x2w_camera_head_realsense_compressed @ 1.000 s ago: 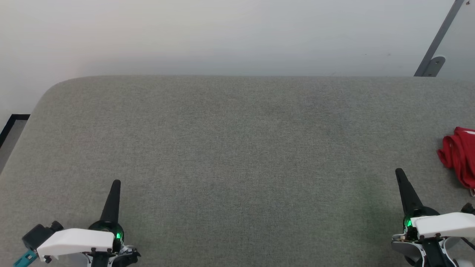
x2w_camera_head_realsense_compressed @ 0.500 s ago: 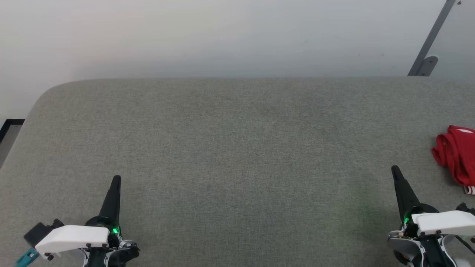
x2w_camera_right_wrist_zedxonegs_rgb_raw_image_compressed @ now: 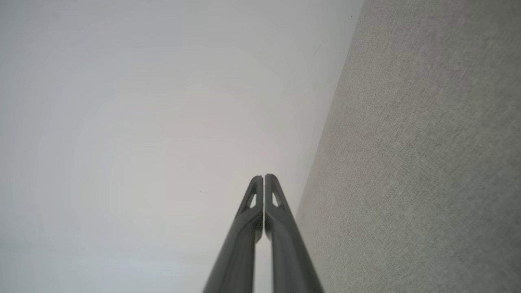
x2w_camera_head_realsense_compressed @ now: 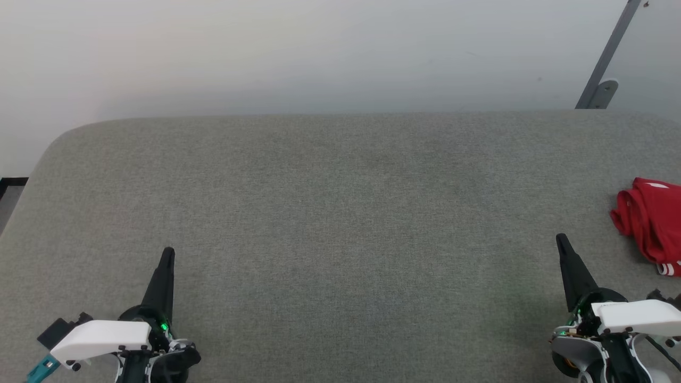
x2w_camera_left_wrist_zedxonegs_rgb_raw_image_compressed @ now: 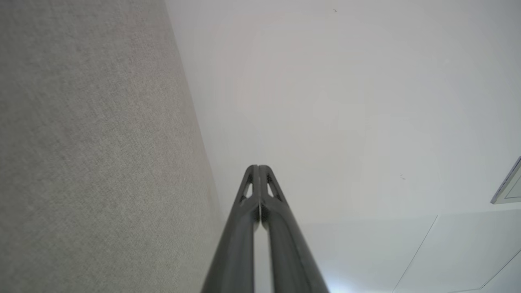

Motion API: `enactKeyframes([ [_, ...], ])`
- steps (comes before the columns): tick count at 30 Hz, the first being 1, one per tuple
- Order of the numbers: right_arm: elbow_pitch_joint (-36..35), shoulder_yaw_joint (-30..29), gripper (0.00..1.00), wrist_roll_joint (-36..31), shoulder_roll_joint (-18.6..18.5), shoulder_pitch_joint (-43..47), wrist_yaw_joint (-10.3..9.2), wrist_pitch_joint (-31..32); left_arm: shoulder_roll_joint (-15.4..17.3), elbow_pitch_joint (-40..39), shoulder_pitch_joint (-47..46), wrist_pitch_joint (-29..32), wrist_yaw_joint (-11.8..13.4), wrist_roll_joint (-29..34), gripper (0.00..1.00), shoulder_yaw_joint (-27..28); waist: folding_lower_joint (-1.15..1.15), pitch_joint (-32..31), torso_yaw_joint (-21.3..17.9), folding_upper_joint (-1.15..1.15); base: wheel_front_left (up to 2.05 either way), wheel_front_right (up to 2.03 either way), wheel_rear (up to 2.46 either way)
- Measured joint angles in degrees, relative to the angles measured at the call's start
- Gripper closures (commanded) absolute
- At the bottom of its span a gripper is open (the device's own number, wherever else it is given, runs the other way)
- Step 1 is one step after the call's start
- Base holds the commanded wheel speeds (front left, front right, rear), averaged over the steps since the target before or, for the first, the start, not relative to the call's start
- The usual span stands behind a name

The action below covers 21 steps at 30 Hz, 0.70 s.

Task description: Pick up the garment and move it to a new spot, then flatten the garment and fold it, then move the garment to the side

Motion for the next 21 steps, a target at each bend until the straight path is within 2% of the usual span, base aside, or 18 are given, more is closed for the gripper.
enactKeyframes([
  [11, 0.3, -0.3, 1.00, 3.3, 0.8, -0.6, 0.00, 0.9, -0.3, 0.4, -0.8, 1.1, 0.0, -3.6, 1.00, 0.5, 0.00, -0.3, -0.7, 0.00, 0.00, 0.00, 0.00],
  [21, 0.4, -0.4, 1.00, 3.6, 0.9, -0.8, 0.00, 0.9, -0.4, 0.4, -0.9, 1.3, 0.0, -3.8, 1.00, 0.7, 0.00, -0.3, -0.7, 0.00, 0.00, 0.00, 0.00],
])
